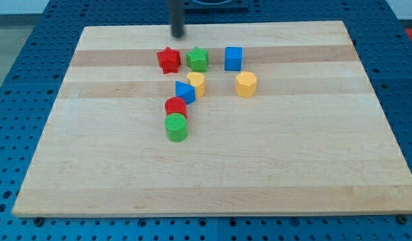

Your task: Move the red star into the green star

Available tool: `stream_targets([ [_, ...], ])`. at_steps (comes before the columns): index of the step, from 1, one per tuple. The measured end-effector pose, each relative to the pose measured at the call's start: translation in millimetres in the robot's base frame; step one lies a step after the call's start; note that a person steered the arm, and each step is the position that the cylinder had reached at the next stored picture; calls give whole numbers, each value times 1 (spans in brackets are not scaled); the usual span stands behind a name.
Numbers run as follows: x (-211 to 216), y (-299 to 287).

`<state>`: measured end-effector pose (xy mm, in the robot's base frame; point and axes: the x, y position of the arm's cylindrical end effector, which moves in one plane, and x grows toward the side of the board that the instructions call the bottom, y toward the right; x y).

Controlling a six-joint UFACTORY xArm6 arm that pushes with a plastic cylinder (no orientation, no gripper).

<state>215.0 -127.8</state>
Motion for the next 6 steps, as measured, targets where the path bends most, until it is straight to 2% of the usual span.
stream_targets([
  [1,25,-69],
  [2,77,-75],
  [4,103,-19],
  [6,98,18],
])
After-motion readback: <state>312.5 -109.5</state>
